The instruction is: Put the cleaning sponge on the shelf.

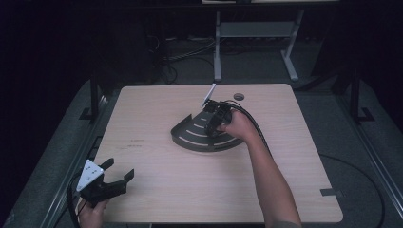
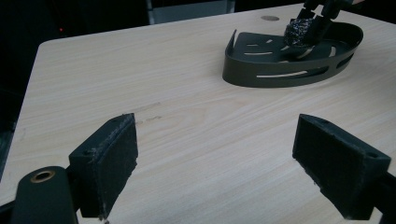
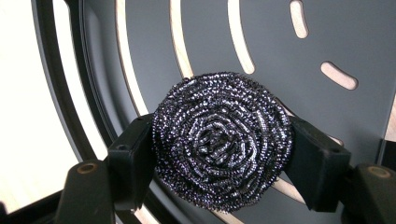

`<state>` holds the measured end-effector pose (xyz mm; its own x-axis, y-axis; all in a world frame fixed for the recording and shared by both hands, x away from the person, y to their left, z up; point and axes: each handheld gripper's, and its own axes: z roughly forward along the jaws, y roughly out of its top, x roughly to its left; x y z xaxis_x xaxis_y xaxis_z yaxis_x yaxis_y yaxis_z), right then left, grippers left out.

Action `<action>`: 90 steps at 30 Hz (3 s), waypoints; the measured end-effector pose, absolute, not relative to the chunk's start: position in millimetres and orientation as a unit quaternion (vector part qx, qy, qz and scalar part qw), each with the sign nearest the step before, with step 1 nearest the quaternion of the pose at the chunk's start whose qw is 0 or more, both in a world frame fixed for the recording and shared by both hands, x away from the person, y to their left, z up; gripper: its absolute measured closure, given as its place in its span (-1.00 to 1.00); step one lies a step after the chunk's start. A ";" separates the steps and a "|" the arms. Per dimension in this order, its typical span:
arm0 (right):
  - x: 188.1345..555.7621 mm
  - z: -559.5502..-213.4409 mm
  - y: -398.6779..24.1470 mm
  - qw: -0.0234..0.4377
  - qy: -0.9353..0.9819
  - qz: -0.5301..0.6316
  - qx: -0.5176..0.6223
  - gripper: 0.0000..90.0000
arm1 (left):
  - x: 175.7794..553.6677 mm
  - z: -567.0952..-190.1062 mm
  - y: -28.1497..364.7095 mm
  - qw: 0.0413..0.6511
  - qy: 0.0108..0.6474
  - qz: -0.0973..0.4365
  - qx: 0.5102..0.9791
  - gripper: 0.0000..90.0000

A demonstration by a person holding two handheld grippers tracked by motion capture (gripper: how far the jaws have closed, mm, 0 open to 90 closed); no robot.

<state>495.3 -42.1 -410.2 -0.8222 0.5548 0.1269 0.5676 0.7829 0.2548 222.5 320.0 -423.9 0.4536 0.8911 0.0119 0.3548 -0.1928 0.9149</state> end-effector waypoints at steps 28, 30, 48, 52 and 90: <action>500.3 -420.5 -40.4 0.021 -0.941 -0.141 -0.307 -0.34 | 223.0 -424.0 319.0 0.462 0.433 0.289 0.718 -0.70; 500.6 -421.0 -41.0 0.022 -0.940 -0.140 -0.310 -0.34 | 223.0 -423.9 319.1 0.462 0.432 0.290 0.718 -0.70; 501.8 -423.3 -49.0 0.017 -0.933 -0.151 -0.327 -0.45 | 223.1 -424.4 318.6 0.461 0.432 0.289 0.719 -0.70; 501.3 -419.3 -51.3 0.016 -0.931 -0.159 -0.328 -0.55 | 223.8 -424.6 319.3 0.461 0.433 0.287 0.719 -0.70; 452.1 -382.9 -93.1 -0.005 -0.931 -0.183 -0.316 -0.60 | 222.4 -424.7 316.5 0.461 0.430 0.285 0.722 -0.70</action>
